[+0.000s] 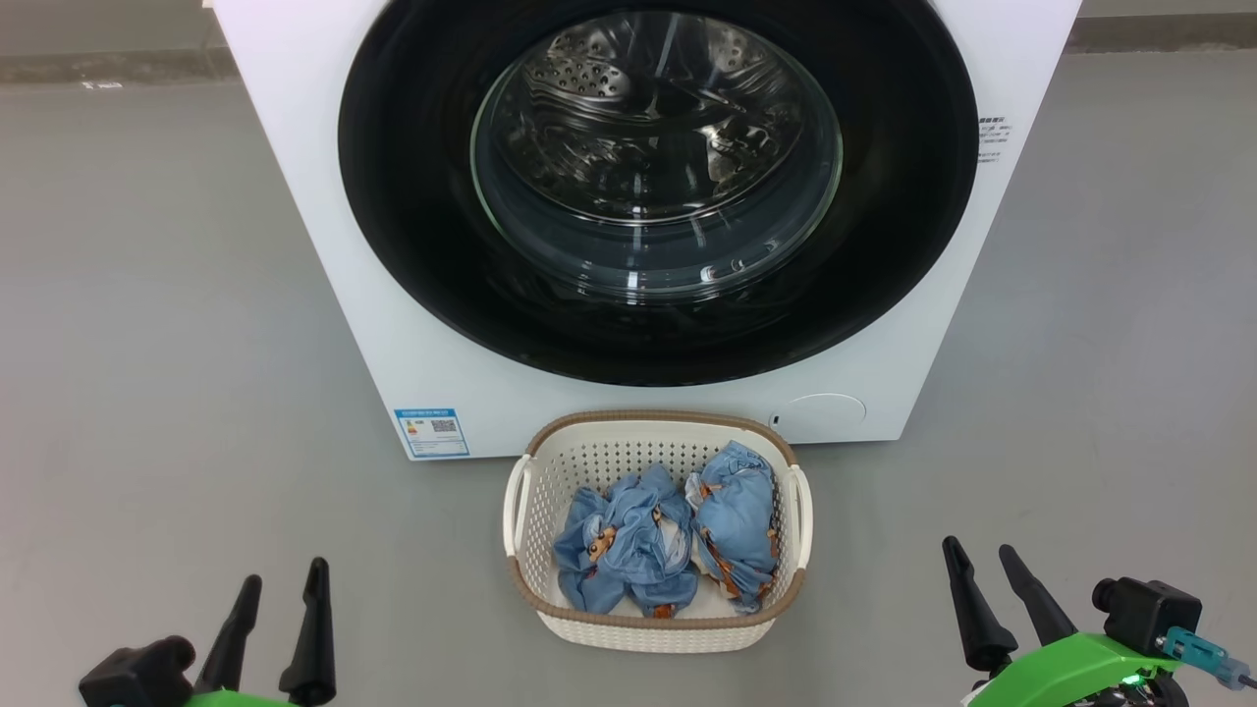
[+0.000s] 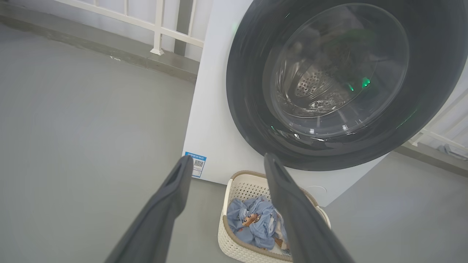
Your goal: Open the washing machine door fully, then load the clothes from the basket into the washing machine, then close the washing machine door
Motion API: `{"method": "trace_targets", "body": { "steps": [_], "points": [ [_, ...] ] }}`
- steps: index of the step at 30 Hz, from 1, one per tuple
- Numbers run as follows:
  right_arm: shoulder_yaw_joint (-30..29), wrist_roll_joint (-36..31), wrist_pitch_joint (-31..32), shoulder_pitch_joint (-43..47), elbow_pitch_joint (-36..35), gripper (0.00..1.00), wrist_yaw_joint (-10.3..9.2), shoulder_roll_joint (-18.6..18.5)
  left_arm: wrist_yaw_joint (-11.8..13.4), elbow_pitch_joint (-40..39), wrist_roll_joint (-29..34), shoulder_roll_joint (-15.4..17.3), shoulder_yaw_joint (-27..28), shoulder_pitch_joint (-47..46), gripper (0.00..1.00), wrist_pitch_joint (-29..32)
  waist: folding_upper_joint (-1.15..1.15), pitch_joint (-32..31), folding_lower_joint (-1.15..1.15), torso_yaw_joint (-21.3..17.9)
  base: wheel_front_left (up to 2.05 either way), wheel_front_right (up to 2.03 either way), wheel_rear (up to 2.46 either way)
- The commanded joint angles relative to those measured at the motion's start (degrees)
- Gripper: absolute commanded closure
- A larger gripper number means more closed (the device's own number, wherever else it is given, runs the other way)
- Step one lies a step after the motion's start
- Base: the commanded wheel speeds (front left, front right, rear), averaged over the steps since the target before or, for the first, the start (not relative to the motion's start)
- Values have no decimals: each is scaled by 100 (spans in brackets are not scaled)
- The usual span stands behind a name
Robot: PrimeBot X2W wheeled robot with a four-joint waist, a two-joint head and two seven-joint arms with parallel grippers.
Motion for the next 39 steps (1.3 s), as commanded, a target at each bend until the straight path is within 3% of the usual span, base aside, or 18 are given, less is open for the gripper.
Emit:
{"method": "trace_targets", "body": {
  "steps": [1,24,39],
  "points": [
    [114,-211,-110,-281,-108,0,8,-75,-12,-175,215,148,139,-97,0,-109,0,4,0,-1,0,0,0],
    [-28,-1583,-478,-262,-79,0,10,-156,-15,-168,1375,270,76,-58,0,-480,0,15,0,-36,0,0,0],
    [-106,-1597,-479,-206,-78,0,10,-124,-15,-90,1392,359,-32,-59,0,-481,0,-7,0,-68,3,3,-5]
  ]
}}
